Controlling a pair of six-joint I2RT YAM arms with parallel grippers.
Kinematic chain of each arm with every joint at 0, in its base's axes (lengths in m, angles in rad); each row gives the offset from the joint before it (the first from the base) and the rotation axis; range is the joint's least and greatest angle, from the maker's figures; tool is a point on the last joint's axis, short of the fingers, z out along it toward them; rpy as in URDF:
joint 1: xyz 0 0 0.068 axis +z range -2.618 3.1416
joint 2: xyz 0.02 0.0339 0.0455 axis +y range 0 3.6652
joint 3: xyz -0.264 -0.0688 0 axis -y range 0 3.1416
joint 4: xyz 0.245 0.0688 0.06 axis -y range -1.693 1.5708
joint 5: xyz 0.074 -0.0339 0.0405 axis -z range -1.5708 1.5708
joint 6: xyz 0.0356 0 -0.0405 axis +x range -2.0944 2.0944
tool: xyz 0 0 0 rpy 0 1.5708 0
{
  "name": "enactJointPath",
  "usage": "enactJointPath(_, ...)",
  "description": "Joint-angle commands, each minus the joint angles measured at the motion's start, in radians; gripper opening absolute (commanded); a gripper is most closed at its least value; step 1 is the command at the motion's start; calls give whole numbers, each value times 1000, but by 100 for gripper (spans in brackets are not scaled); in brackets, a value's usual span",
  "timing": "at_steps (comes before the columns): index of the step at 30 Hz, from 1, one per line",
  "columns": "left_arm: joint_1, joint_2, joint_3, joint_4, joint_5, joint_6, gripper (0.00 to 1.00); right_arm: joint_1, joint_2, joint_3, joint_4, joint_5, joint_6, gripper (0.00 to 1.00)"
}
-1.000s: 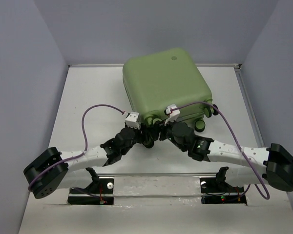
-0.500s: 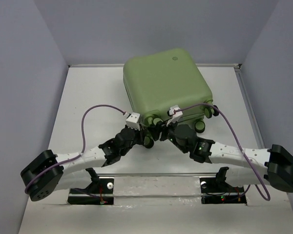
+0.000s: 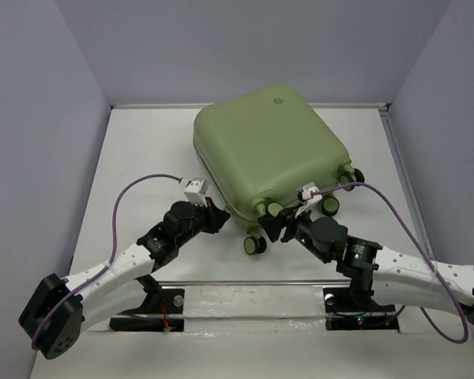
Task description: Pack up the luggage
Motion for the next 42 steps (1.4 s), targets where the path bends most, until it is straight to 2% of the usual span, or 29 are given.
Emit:
enactJointPath(1,186,15,102,20,-412,-53,6,-19,29,26,-23,53,15,7)
enactJointPath(3,183,-58,118,9,-369,-88,28,-19,98,46,24,30,14,7)
enactJointPath(4,181,-99,129,-21,-358,-102,51,-19,115,49,49,4,4,7)
enactJointPath(6,175,-263,158,-63,-318,-131,74,-19,155,61,129,-31,-5,7)
enactJointPath(7,173,-316,177,-106,-306,-136,99,-19,208,88,150,-74,-12,7)
enactJointPath(11,172,-463,339,-260,-265,-107,99,43,388,229,212,-117,-48,7)
enactJointPath(12,172,-472,415,-297,-260,-88,99,78,420,266,206,-99,-60,9)
enactJointPath(13,172,-473,453,-365,-258,-77,99,90,480,343,174,-74,-80,18)
enactJointPath(14,172,-473,482,-406,-255,-67,99,99,506,381,154,-77,-91,36)
enactJointPath(15,172,-474,511,-436,-257,-54,99,99,528,423,120,-82,-104,69)
enactJointPath(17,173,-489,571,-506,-264,-27,99,144,563,527,18,-36,-141,100)
enactJointPath(20,173,-512,608,-571,-283,-8,99,165,516,543,-29,39,-161,100)
enactJointPath(25,173,-558,626,-618,-268,8,99,165,236,462,-112,66,-137,100)
enactJointPath(30,172,-610,608,-648,-287,53,99,165,-30,389,-277,107,-118,100)
enactJointPath(35,172,-658,550,-617,-285,65,99,165,-307,287,-313,199,-88,100)
enactJointPath(39,172,-646,551,-594,-266,81,99,165,-401,229,-313,274,-77,100)
enactJointPath(42,172,-629,548,-572,-238,85,99,165,-412,210,-313,309,-71,100)
